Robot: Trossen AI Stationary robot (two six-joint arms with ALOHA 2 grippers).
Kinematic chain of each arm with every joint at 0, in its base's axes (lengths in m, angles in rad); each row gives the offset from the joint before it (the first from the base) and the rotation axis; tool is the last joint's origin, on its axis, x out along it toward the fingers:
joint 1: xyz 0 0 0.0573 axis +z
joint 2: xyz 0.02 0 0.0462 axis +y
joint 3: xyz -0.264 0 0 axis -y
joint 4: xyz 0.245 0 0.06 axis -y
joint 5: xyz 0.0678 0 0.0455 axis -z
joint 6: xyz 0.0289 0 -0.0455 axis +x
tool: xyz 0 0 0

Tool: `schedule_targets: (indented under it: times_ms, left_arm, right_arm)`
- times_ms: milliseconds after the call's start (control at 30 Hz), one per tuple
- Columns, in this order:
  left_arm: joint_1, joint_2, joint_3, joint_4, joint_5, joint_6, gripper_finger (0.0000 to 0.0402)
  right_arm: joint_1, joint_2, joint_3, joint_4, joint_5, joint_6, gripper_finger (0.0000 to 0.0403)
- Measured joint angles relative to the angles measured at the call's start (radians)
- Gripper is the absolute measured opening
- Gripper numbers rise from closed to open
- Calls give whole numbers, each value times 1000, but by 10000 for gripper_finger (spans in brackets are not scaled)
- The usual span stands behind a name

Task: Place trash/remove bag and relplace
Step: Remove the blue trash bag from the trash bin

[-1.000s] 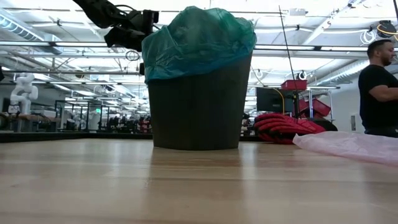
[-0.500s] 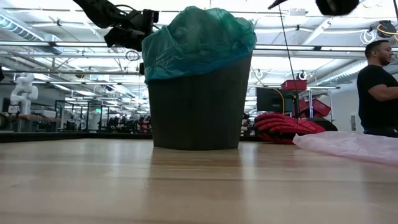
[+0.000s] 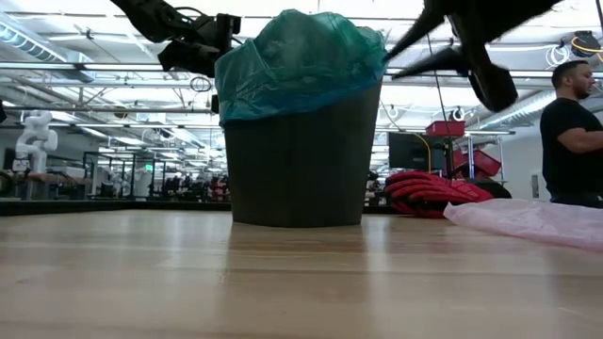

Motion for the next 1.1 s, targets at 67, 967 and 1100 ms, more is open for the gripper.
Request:
schedule_targets:
  times_ms: [67,967,1100]
  left_arm:
    - [0,0,0,-3,5,0,0]
    - [0,-2,0,-23,19,2,0]
    - [0,-2,0,-23,19,6,0]
  right_arm:
    - [-6,0,-17,14,14,-19,124]
    - [-251,1,-26,420,-320,-556,128]
    - [-266,1,-26,486,-355,-563,67]
